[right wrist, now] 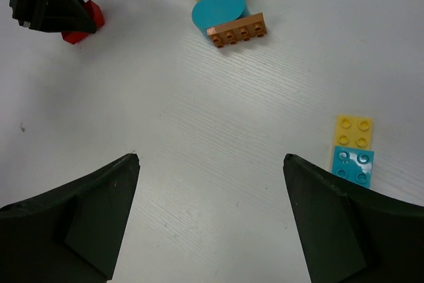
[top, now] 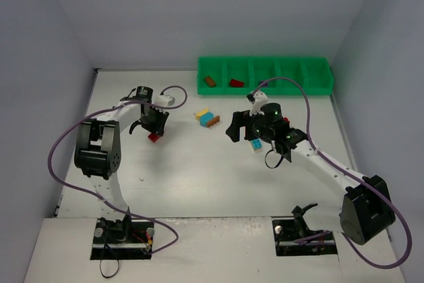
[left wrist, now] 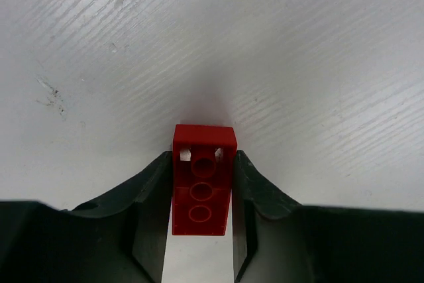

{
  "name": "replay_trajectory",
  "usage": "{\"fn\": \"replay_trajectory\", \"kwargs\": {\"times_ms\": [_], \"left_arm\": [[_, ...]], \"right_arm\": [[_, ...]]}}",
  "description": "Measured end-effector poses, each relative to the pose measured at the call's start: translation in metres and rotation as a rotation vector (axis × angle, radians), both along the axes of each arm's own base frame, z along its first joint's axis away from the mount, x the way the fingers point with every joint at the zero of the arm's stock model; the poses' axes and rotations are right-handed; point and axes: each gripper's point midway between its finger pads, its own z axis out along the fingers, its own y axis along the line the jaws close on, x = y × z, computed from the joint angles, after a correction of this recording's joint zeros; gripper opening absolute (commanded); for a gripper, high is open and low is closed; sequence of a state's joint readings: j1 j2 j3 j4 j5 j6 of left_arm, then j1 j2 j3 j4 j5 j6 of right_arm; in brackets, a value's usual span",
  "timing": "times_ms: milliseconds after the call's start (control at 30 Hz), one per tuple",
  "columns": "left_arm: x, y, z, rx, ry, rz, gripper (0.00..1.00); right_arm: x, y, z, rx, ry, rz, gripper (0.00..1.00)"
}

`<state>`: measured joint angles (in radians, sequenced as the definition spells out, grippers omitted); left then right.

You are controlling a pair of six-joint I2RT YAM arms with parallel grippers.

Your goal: Sort the legos into containers by color

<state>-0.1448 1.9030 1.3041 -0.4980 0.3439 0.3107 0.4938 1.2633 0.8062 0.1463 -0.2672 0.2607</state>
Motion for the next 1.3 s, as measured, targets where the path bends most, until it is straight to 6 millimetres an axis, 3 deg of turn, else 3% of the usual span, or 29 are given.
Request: {"fn": "replay_trajectory", "kwargs": {"times_ms": [100, 267, 367, 500, 633, 733, 833, 1000, 1300], "left_arm": [[-0.001, 0.000, 0.001, -0.008, -0.013, 0.002, 0.08], [-0.014, -0.005, 0.010, -0.046, -0.041, -0.007, 0.06], [-0.017, -0.016, 0.029, -0.097, -0.104, -0.020, 0.06], [-0.018, -0.047, 0.071, -0.155, -0.252, -0.098, 0.06], [-0.032, -0.095, 0.116, -0.218, -0.412, -0.238, 0.06], [-0.047, -0.124, 0.139, -0.278, -0.490, -0.325, 0.06], [-0.054, -0.138, 0.154, -0.317, -0.550, -0.367, 0.06], [-0.054, -0.153, 0.170, -0.349, -0.615, -0.402, 0.07], [-0.063, -0.174, 0.178, -0.383, -0.642, -0.459, 0.08]], "right_arm": [[0.000, 0.000, 0.000, 0.000, -0.001, 0.000, 0.86], [0.000, 0.002, 0.001, 0.006, 0.001, 0.008, 0.83], [0.006, 0.011, 0.010, 0.034, 0.004, 0.025, 0.81], [0.014, 0.029, 0.028, 0.096, 0.013, 0.056, 0.77], [0.021, 0.048, 0.047, 0.164, 0.032, 0.085, 0.75], [0.026, 0.061, 0.060, 0.216, 0.054, 0.103, 0.73], [0.030, 0.074, 0.071, 0.260, 0.076, 0.119, 0.71], [0.031, 0.087, 0.073, 0.299, 0.121, 0.131, 0.69], [0.023, 0.103, 0.067, 0.306, 0.163, 0.161, 0.69]]}}
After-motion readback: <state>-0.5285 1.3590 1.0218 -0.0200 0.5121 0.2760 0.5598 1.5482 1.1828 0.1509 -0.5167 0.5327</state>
